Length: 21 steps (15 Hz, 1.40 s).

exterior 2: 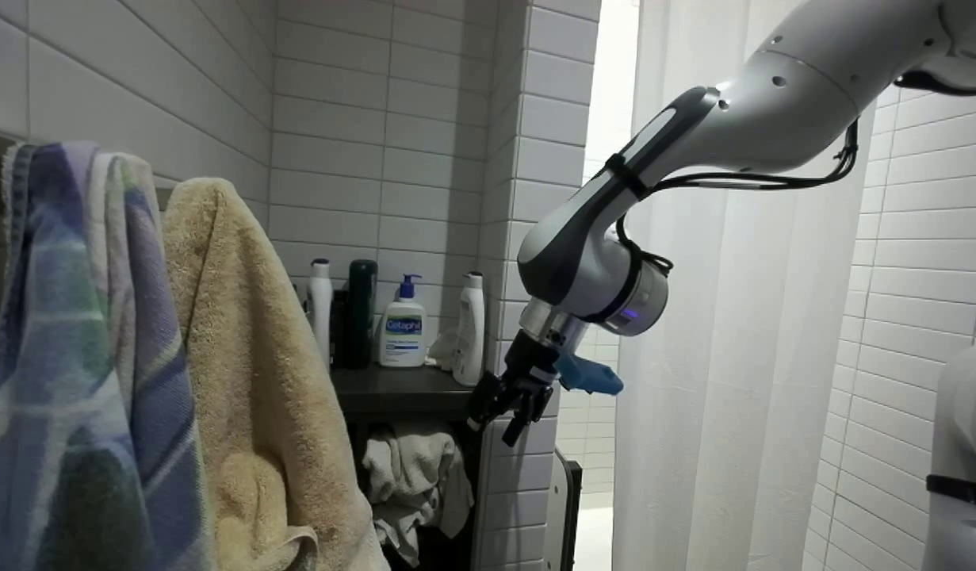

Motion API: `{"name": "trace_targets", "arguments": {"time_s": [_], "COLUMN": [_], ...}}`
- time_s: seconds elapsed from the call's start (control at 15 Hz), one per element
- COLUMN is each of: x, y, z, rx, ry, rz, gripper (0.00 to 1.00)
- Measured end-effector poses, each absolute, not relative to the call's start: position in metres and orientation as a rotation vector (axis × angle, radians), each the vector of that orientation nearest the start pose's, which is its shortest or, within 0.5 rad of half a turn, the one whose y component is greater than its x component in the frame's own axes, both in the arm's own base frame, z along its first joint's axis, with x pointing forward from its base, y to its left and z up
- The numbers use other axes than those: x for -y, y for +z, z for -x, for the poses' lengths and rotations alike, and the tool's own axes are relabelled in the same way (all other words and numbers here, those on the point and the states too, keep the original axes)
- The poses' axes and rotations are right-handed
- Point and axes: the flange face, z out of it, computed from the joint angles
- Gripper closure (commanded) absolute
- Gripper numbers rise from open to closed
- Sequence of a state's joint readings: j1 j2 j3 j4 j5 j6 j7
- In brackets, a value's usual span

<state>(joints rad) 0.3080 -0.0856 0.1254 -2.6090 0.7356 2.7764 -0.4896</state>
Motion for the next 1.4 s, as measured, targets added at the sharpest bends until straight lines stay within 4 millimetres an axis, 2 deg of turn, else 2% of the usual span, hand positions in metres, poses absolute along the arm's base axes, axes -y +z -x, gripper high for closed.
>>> {"name": "trace_targets", "arguments": {"time_s": [0.33, 0.6, 0.87, 1.4], "x": [-0.183, -0.201, -0.214, -0.214], "y": [0.264, 0.241, 0.235, 0.227], "z": [-0.407, -0.393, -0.386, -0.385], "rx": [0.463, 0.572, 0.679, 0.718], "ry": [-0.398, -0.448, -0.514, -0.508], "rz": [2.772, 2.777, 2.769, 2.778], "gripper": [0.0, 0.0, 0.0, 0.0]}}
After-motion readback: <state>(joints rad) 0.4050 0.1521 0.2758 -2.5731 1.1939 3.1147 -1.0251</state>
